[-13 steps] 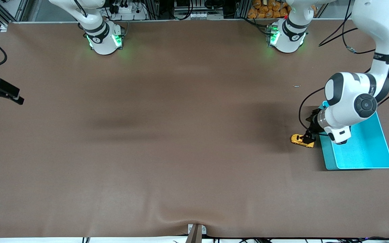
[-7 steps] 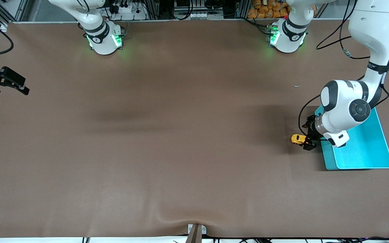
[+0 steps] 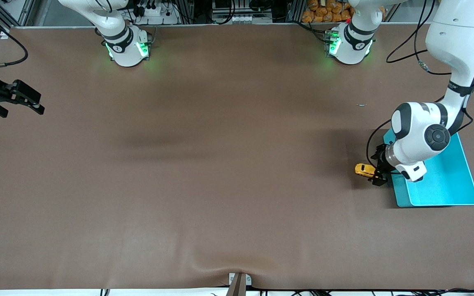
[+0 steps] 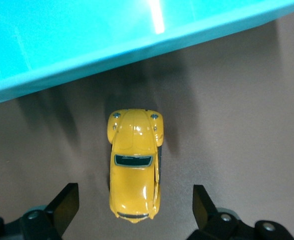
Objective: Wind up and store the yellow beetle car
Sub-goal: 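Close the left gripper on the yellow car and lift it, then carry the car over the turquoise bin and lower it inside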
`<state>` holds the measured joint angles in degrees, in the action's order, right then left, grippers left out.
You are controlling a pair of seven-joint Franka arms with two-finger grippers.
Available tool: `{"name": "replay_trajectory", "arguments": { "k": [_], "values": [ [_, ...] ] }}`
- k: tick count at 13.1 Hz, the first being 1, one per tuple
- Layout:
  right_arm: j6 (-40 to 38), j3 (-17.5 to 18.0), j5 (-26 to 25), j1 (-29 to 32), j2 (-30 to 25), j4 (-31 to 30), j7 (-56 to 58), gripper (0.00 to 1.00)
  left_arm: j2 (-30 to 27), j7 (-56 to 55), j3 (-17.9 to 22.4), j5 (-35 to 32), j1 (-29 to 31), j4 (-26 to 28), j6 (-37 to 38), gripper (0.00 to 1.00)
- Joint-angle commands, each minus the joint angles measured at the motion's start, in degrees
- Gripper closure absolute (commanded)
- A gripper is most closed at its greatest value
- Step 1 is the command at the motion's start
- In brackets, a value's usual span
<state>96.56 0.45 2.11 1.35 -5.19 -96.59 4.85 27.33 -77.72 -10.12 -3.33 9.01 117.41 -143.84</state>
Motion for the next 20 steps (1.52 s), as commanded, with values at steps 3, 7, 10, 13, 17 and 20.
{"name": "replay_trajectory", "arguments": {
  "k": [3, 7, 10, 13, 17, 20],
  "values": [
    [-0.2, 0.2, -1.1, -0.5, -2.1, -1.4, -1.2, 0.00, 1.1, -1.6, -0.2, -1.9, 0.2, 0.1, -2.0, 0.00],
    [-0.1, -0.1, -1.1, -0.1, -1.8, -1.2, -1.0, 0.00, 2.5, -3.3, -0.2, -2.2, 0.1, 0.1, -4.4, 0.35],
    [-0.1, -0.1, -1.1, -0.1, -1.7, -1.1, -1.0, 0.00, 3.1, -4.0, -0.2, -3.3, 0.1, 0.0, -5.0, 1.00],
    [-0.1, -0.1, -1.1, -0.1, -1.6, -1.1, -1.0, 0.00, 2.6, -5.2, -0.3, -3.3, 0.0, -0.6, -4.9, 1.00],
    [-0.1, -0.2, -1.1, 0.0, -1.5, -1.1, -1.0, 0.00, -1.9, -4.7, -1.1, -5.3, -0.8, -1.7, -1.7, 1.00],
    [-0.2, -0.2, -1.1, 0.0, -1.5, -1.1, -1.1, 0.00, -4.0, -3.5, -2.2, -10.1, -1.7, -6.7, 6.4, 1.00]
  ]
}}
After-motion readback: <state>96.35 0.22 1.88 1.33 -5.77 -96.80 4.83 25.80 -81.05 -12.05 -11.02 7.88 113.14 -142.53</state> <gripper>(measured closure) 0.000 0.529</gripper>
